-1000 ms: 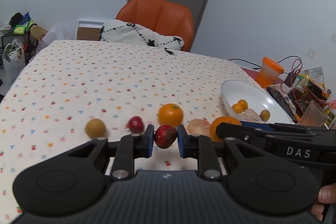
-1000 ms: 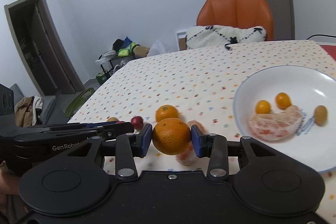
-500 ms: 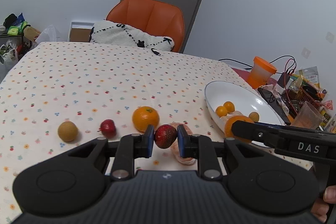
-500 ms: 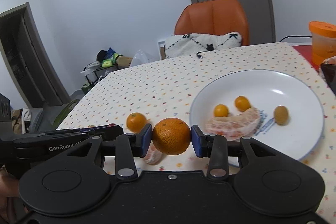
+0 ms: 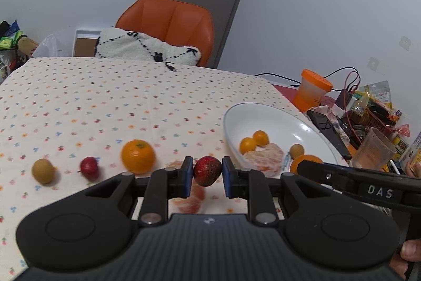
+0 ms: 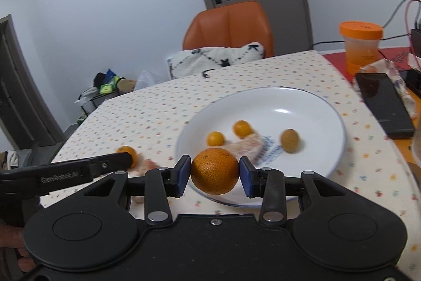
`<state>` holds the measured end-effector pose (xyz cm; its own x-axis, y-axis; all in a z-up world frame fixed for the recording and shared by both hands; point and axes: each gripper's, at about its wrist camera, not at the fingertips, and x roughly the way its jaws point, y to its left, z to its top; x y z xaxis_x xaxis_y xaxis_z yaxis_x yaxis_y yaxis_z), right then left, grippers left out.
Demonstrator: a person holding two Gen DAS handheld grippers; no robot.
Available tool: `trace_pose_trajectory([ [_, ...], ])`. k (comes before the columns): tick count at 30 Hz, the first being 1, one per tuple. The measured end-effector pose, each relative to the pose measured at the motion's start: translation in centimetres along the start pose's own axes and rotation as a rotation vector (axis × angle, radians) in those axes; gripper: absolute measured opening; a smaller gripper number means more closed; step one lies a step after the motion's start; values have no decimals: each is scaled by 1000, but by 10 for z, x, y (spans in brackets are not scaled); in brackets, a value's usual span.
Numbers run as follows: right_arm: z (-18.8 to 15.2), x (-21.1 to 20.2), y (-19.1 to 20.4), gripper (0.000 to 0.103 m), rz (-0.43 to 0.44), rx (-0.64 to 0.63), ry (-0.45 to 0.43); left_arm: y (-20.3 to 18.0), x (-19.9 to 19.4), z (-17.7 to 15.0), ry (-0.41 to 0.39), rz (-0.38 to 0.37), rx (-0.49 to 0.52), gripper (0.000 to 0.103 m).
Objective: Organize fruits
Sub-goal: 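Carry the orange over the white plate and open the right gripper while the left carries the plum, then lower the red plum onto the plate and open the left gripper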
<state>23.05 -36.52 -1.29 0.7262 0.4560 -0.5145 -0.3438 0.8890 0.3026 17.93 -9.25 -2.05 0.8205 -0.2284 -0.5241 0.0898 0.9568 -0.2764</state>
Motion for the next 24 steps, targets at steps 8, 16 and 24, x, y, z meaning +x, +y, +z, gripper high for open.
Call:
trace_pose_trajectory([
  [8,-1,-10,-15,44,-34,18,-17,-16,10,2,2,-19,-8,22],
  [16,-5,-15,-20,44,-32,25,-11,-39,20,3,10,-56,6,22],
  [24,-6,-23,-27,45,-50,30,-16,-57,34,2,27,-99,4,22],
])
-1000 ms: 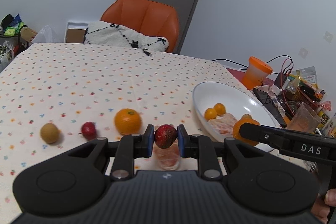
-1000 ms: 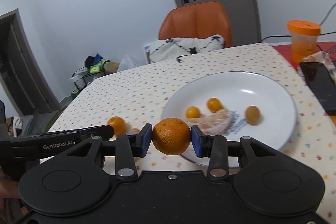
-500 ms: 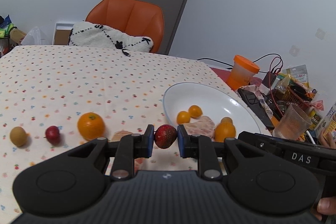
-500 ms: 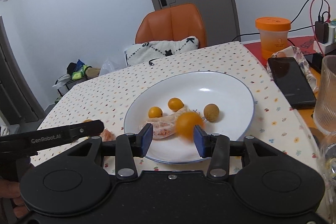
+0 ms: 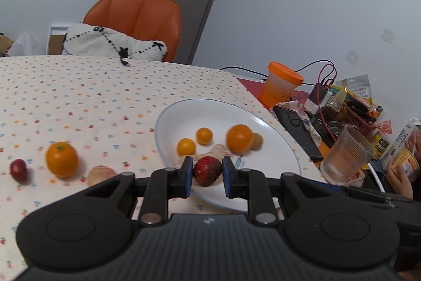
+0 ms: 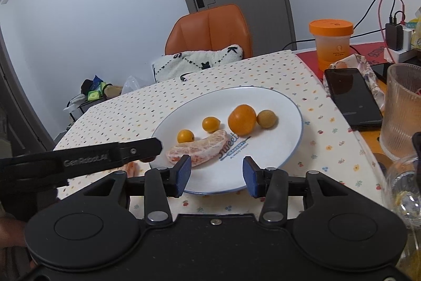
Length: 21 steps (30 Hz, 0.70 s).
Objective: Organize fruits
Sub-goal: 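Lower the red plum onto the plate and open the left gripper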
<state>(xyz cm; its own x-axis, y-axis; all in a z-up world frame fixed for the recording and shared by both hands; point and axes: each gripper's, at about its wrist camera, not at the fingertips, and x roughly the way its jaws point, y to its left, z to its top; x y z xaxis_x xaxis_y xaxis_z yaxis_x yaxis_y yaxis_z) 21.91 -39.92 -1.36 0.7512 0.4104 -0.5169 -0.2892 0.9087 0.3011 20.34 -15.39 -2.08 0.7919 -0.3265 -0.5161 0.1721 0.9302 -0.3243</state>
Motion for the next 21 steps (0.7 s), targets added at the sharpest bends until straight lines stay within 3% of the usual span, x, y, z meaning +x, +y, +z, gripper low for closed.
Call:
trace_pose_trajectory([
  [2,0,-3,-1,46,-6,1,-3,-4,4,1,7,-16,-11,22],
  [5,1,-3,-2,46,-9,4,-4,-8,6,2,13,-36,-8,30],
  [7,0,-2,-2,46,-6,5,-3,-6,4,1,20,-19,-7,48],
  [10,-1,1,2,49,3,3,1,2,-5,-1,-6,21,-2,67],
  [13,-3,5,6,51,11,1,7,11,-15,0,-21,69,1,77],
  [21,-5,11,21,55,43,-9,11,35,-32,-1,-38,186,-3,85],
])
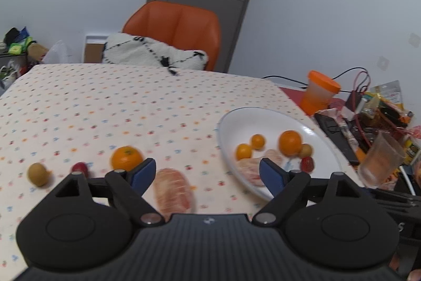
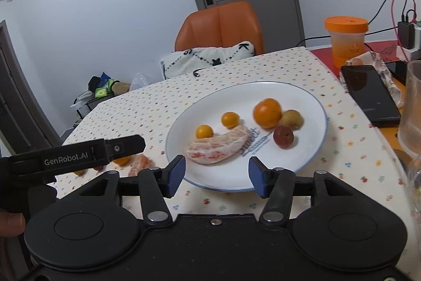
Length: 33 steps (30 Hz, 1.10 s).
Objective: Organize fruits
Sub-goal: 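Lower the red plum onto the plate and open the left gripper, then grasp the olive-brown round fruit with the left gripper while the right grasps a pomelo segment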
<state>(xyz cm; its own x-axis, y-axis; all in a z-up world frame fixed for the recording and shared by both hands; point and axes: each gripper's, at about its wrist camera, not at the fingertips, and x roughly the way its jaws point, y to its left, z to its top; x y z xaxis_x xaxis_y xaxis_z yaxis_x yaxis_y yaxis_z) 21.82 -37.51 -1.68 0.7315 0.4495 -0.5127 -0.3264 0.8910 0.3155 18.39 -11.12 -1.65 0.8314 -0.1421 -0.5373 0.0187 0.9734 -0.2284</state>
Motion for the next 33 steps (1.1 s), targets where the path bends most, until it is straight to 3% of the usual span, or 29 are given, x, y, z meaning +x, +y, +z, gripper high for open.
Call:
trace_pose_trajectory([
  [33,-7,35,75,58,134,-88,58,96,-41,-10,-7,141,-81,87],
])
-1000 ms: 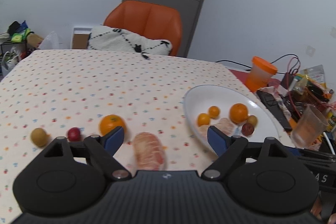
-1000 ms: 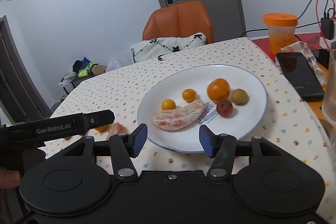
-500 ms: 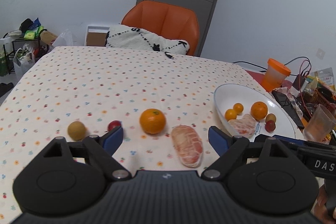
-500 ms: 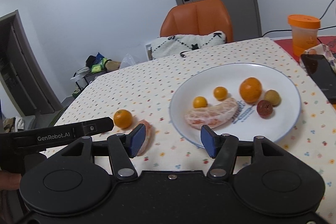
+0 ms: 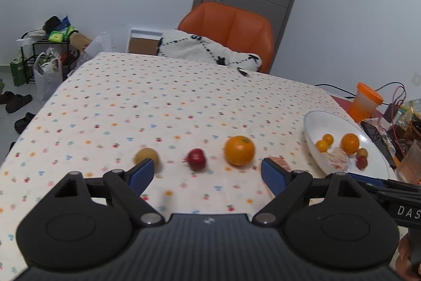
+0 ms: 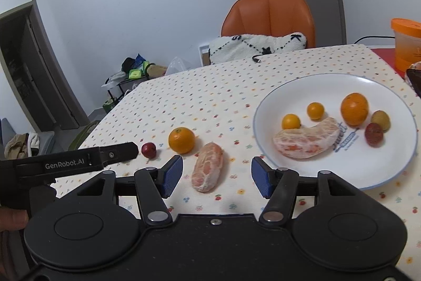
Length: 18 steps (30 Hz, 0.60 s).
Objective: Organize fruits
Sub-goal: 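Grasp the olive-brown round fruit with the left gripper while the right grasps a pomelo segment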
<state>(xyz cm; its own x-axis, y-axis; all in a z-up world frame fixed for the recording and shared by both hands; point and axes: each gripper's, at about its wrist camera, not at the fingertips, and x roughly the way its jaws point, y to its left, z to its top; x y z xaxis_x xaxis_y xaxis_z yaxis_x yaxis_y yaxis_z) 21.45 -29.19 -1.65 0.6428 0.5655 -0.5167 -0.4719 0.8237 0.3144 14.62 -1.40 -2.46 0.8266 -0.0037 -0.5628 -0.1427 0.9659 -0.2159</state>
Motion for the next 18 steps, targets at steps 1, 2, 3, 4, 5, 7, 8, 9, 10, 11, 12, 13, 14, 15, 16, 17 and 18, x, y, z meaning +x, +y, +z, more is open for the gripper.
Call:
trace_pose_trajectory([
  [1,0,2,2,58,2,-2,5,4,0,0,-1,6,-4,87],
  [2,-1,4,4,58,4,-4,9,7,1,-1,-1,12,-8,87],
  [3,-2,7,6,58,6,-8,15,10,2,-1,0,20,-12,87],
  [4,-2,9,8,58,6,-12,21,13,3,-1,3,27,-16,87],
  [5,-3,12,11,58,4,-18,26,16,5,0,6,35,-22,87],
  [7,-4,18,15,58,4,-32,39,22,6,0,2,50,-34,87],
  [8,-4,20,17,58,2,-38,45,25,6,1,-3,55,-39,87],
  [9,-4,23,19,58,1,-42,50,27,6,1,-7,59,-43,87],
  [10,-4,25,20,58,-1,-45,55,30,7,2,-9,65,-47,87],
  [11,-4,28,21,58,-5,-47,60,32,8,2,-9,70,-51,86],
  [12,-5,31,22,58,-11,-50,63,35,8,2,-8,73,-56,86],
  [13,-5,34,23,58,-17,-53,67,38,9,2,-6,75,-60,86],
  [14,-5,36,23,58,-23,-56,72,40,10,2,-3,77,-63,86],
  [15,-6,38,24,58,-27,-57,77,42,11,2,-1,79,-66,84],
  [16,-6,41,24,58,-30,-58,84,44,12,1,1,80,-67,84],
  [17,-6,43,25,58,-32,-59,91,46,13,1,1,79,-68,84],
  [18,-7,45,26,58,-34,-63,97,47,13,0,0,77,-70,84],
])
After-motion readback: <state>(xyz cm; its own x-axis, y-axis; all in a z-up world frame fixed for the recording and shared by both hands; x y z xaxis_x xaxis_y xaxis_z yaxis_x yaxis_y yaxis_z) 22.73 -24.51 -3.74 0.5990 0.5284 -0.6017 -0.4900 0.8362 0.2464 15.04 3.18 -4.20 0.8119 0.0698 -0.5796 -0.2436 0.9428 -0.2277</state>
